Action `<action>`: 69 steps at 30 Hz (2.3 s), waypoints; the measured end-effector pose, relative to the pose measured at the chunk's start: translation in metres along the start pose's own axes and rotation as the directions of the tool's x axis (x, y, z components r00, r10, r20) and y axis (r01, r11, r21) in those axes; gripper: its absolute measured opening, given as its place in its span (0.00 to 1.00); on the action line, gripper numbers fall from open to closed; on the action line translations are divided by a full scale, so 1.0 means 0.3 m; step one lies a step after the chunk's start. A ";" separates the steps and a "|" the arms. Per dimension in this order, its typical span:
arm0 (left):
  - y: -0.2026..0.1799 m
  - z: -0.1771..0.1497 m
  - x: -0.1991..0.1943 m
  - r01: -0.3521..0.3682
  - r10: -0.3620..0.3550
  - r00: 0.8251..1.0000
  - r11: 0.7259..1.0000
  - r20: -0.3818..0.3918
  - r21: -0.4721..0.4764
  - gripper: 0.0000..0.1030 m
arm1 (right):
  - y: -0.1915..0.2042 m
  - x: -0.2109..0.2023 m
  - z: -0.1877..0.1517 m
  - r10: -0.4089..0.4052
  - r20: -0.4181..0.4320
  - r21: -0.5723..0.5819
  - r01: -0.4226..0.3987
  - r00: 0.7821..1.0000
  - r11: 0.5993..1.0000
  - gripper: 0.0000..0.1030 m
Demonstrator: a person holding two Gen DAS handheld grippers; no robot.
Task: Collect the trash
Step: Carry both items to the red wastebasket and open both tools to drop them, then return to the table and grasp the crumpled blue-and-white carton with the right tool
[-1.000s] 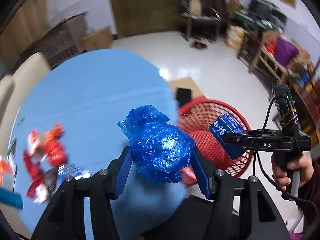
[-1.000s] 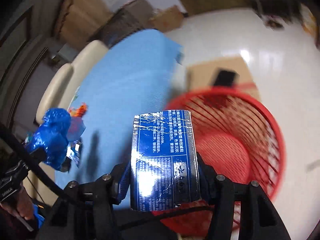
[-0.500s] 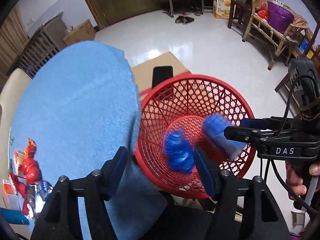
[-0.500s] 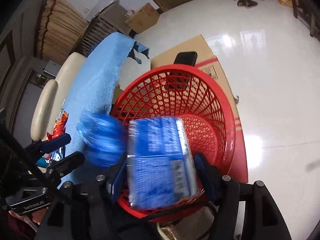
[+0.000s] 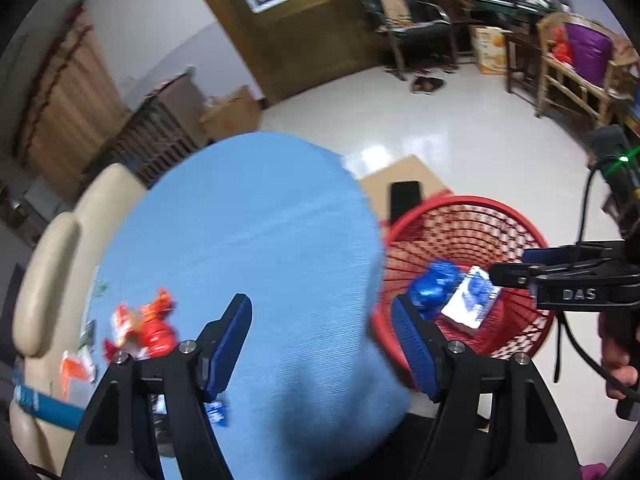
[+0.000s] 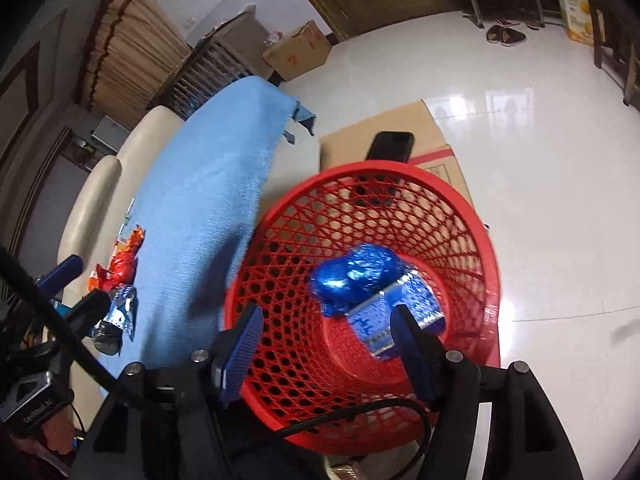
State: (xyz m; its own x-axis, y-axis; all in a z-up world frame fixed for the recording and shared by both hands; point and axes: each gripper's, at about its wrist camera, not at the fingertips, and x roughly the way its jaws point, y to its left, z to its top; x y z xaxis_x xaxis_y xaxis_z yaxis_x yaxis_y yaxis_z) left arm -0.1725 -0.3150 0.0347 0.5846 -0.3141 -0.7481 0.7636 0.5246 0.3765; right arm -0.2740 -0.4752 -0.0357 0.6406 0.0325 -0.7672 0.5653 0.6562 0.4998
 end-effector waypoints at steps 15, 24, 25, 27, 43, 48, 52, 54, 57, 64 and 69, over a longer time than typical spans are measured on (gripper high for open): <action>0.183 -0.076 -0.070 -0.065 0.069 0.997 0.990 0.030 -0.127 0.71 | 0.272 -0.015 0.019 0.039 0.035 -0.145 -0.033 0.999 0.989 0.68; 0.215 -0.110 -0.076 -0.053 0.059 0.998 0.985 0.033 -0.163 0.71 | 0.343 0.004 0.012 0.026 0.019 -0.182 -0.023 0.999 0.983 0.68; 0.221 -0.115 -0.077 -0.051 0.057 0.998 0.984 0.034 -0.168 0.71 | 0.351 0.006 0.011 0.025 0.017 -0.186 -0.022 1.000 0.982 0.68; 0.230 -0.124 -0.077 -0.051 0.058 0.998 0.983 0.034 -0.176 0.71 | 0.366 0.010 0.009 0.022 0.015 -0.194 -0.018 1.000 0.981 0.68; 0.681 -0.500 -0.012 -0.198 0.139 0.979 0.838 -0.152 -0.509 0.72 | 0.650 0.104 -0.012 0.059 -0.055 -0.361 -0.075 0.997 0.930 0.68; 0.847 -0.671 -0.021 -0.262 0.161 0.963 0.733 -0.214 -0.627 0.72 | 0.808 0.186 -0.055 0.101 -0.122 -0.426 -0.144 0.987 0.893 0.68; 0.890 -0.725 -0.025 -0.253 0.148 0.966 0.703 -0.212 -0.665 0.72 | 0.910 0.254 -0.095 0.131 -0.170 -0.454 -0.195 0.977 0.869 0.68; 0.888 -0.745 -0.021 -0.231 0.124 0.971 0.699 -0.203 -0.677 0.72 | 0.956 0.285 -0.122 0.128 -0.187 -0.486 -0.205 0.974 0.850 0.68; 0.889 -0.758 -0.003 -0.192 0.079 0.978 0.697 -0.192 -0.691 0.72 | 1.005 0.344 -0.159 0.106 -0.211 -0.546 -0.207 0.972 0.812 0.68; 0.850 -0.734 0.034 -0.072 -0.041 0.989 0.711 -0.144 -0.699 0.72 | 1.063 0.511 -0.179 0.053 -0.227 -0.684 -0.198 0.973 0.702 0.70; 0.827 -0.698 0.038 -0.004 -0.088 0.991 0.731 -0.100 -0.682 0.72 | 1.113 0.580 -0.176 0.051 -0.248 -0.757 -0.226 0.967 0.613 0.76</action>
State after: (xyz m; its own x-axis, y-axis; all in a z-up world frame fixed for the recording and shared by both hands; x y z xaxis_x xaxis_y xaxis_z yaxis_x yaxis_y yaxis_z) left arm -0.0339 -0.0226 0.0051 0.4847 -0.2786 -0.8291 0.3690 0.9246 -0.0949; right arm -0.0012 -0.2106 -0.0235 0.5196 0.2519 -0.8164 -0.1921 0.9655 0.1756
